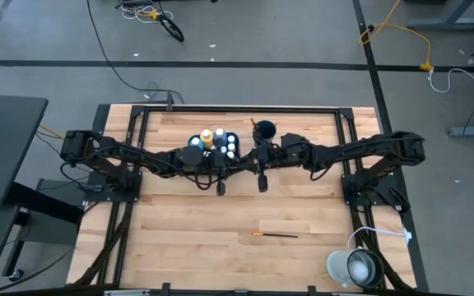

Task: Pick & Place Paint Supplies
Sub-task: Put the silver paint brush into the blue cup

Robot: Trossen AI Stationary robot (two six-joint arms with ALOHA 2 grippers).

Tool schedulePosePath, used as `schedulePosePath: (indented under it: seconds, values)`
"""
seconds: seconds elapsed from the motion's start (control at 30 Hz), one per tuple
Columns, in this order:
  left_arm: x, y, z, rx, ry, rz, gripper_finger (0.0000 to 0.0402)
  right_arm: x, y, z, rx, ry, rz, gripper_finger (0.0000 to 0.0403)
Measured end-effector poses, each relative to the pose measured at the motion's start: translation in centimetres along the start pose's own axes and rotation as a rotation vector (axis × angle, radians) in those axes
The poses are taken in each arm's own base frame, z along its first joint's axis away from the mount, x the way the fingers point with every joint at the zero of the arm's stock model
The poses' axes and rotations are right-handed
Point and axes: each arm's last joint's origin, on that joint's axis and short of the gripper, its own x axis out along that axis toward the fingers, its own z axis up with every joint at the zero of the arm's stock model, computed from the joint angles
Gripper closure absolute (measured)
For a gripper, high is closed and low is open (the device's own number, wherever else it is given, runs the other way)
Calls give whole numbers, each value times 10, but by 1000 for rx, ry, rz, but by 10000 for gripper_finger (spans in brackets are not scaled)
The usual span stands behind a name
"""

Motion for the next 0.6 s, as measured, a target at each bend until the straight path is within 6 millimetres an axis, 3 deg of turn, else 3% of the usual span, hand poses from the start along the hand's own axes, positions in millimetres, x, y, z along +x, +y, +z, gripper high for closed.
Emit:
schedulePosePath:
  seconds: [0.17, 0.3, 0.5, 0.6]
  values:
    - [0, 2, 0, -6, 2, 53, 276, -10, 0, 9, 8, 26, -34, 385]
    - [-3, 2, 3, -26, 0, 59, 246, -26, -3, 21, -20, 81, -167, 389]
    - [-23, 6, 23, -73, -7, 70, 241, -47, -13, 35, -77, 95, -387, 389]
    - [-39, 8, 36, -60, -10, 73, 248, -54, -20, 22, -75, 70, -441, 389]
